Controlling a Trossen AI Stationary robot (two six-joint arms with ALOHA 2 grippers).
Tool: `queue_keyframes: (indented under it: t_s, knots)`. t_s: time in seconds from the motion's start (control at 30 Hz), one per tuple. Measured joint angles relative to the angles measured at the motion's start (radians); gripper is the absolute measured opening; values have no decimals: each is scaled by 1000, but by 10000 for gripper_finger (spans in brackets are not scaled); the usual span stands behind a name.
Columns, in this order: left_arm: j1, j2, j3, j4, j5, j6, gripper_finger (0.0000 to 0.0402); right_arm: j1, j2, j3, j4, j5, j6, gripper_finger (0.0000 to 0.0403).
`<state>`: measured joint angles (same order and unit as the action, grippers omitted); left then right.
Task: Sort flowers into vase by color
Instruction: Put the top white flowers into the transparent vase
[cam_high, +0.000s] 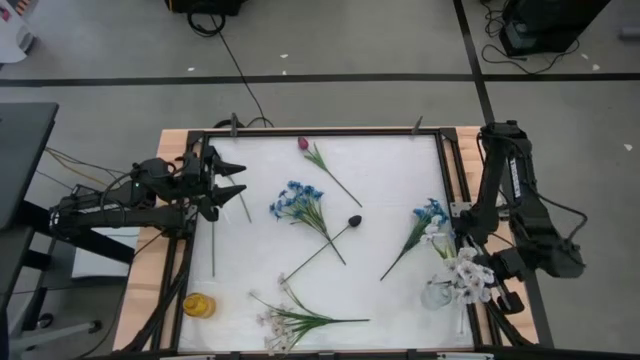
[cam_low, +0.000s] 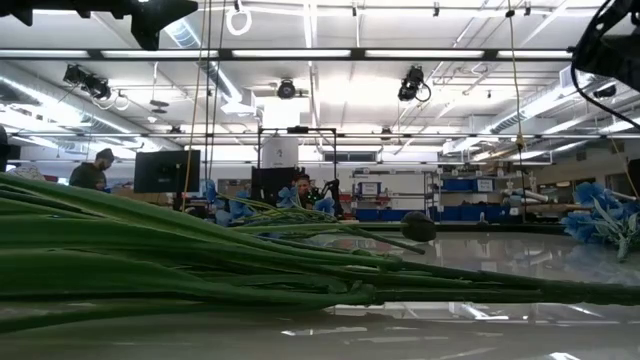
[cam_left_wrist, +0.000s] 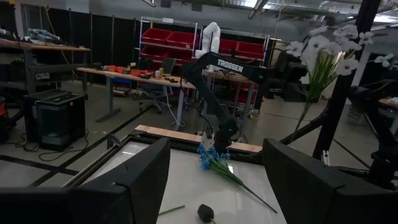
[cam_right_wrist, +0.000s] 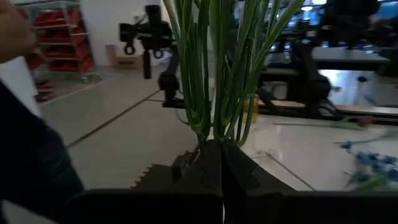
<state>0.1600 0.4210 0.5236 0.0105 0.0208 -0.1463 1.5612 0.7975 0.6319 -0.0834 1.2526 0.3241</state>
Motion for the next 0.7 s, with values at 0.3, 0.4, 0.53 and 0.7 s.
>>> queue_keyframes:
  t_s: [0.3, 0.4, 0.53, 0.7]
  knots:
    - [0, 0, 0, 0, 0, 0, 261, 27, 116, 0, 0, 63, 130, 0]
    - [0, 0, 0, 0, 0, 0, 261, 27, 157, 0, -1, 93, 153, 0]
    - [0, 0, 0, 0, 0, 0, 261, 27, 209, 0, -1, 142, 200, 7]
    - [0, 0, 0, 0, 0, 0, 261, 27, 241, 0, 0, 180, 288, 25]
